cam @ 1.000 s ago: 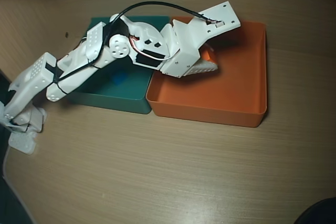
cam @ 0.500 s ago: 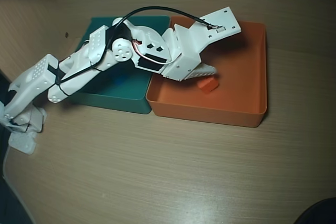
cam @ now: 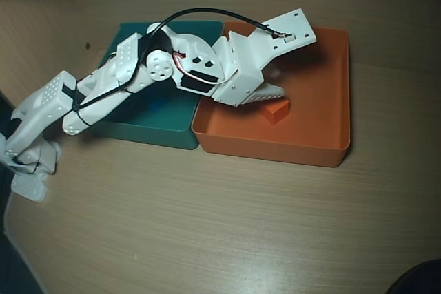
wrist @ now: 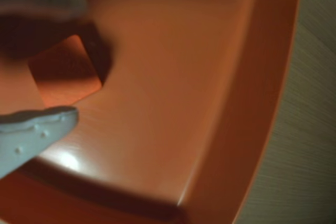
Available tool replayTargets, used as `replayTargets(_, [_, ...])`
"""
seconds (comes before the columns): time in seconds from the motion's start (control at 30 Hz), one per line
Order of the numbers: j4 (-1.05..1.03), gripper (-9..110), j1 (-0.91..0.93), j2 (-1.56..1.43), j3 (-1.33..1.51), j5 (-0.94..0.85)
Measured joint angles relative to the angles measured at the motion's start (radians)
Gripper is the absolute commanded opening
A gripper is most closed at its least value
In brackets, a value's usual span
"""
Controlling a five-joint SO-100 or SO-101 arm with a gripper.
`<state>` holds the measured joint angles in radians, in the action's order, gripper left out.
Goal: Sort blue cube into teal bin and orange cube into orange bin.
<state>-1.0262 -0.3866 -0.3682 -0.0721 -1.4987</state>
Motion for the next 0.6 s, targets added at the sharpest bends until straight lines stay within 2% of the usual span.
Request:
replayTargets(0.17, [0.0, -4, 0.0, 0.0, 0.0, 0.0])
replayTargets(0.47, [0.0, -6, 0.0, -0.003, 0.0, -0.005])
replayTargets(0.6, [0.0, -6, 0.014, -0.106, 0.078, -0.005])
